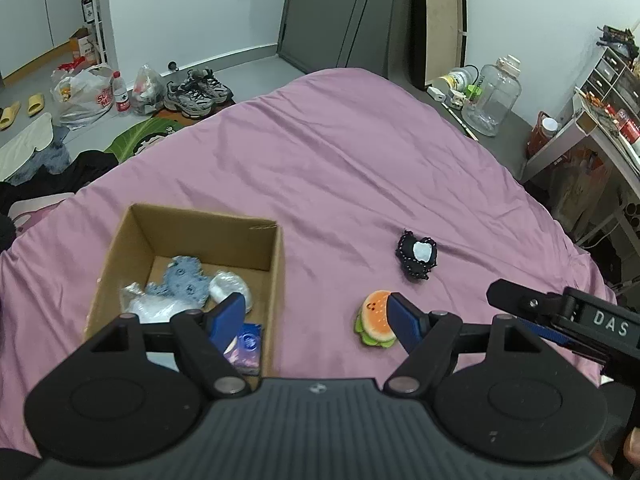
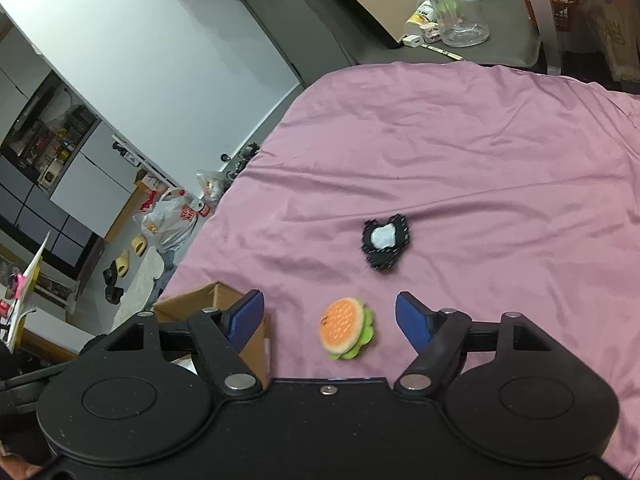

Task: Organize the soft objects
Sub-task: 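Grasp the orange burger plush with the left gripper while the right grasps the black heart patch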

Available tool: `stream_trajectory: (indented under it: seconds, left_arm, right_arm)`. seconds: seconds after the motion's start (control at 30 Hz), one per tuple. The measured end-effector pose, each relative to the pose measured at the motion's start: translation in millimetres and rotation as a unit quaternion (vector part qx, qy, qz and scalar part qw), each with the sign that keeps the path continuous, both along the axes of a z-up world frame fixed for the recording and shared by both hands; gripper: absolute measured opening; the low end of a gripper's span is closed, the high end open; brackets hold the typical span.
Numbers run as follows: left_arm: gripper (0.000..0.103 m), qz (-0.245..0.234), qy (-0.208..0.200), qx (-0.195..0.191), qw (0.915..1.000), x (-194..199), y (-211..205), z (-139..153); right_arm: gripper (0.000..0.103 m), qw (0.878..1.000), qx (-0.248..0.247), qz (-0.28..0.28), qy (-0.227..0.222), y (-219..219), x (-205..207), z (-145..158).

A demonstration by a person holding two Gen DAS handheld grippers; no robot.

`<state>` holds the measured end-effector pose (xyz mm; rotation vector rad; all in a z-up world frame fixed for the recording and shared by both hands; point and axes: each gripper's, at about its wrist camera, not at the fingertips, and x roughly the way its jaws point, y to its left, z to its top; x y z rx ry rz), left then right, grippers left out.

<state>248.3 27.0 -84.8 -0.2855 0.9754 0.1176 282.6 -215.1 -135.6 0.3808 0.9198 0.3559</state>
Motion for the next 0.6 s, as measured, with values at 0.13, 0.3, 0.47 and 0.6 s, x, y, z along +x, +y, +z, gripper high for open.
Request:
stream_trajectory:
  seconds: [0.13,0.3,0.47,0.6]
  left_arm:
    - [0.076,-0.002,0.012,0.004,0.9999,15.0,-10.6,-6.7]
    - [0.076,-0.005,0.023,0.007,0.9997,34.3,-23.9,-17.7]
    - [0.076,0.002,0.032,0.005,0.9995,49.7,-34.4,-33.7]
    - [0.076,-0.009,0.042,0.009,0.999,60.1,-47.8,-50.6]
  right_arm:
    - [0.074,1.0,-0.011,0.001,-0.002,-6.1,18.1,-3.6]
    - [0.074,1.0,-0.012,0.0,0.002,-14.1,45.3,-9.4]
    - [0.074,1.0,-0.016,0.009,-0.007,-19.6,66.3,-23.2]
    - [0.074,1.0,0.0,0.014,0.0,-28.1,75.4,-46.6]
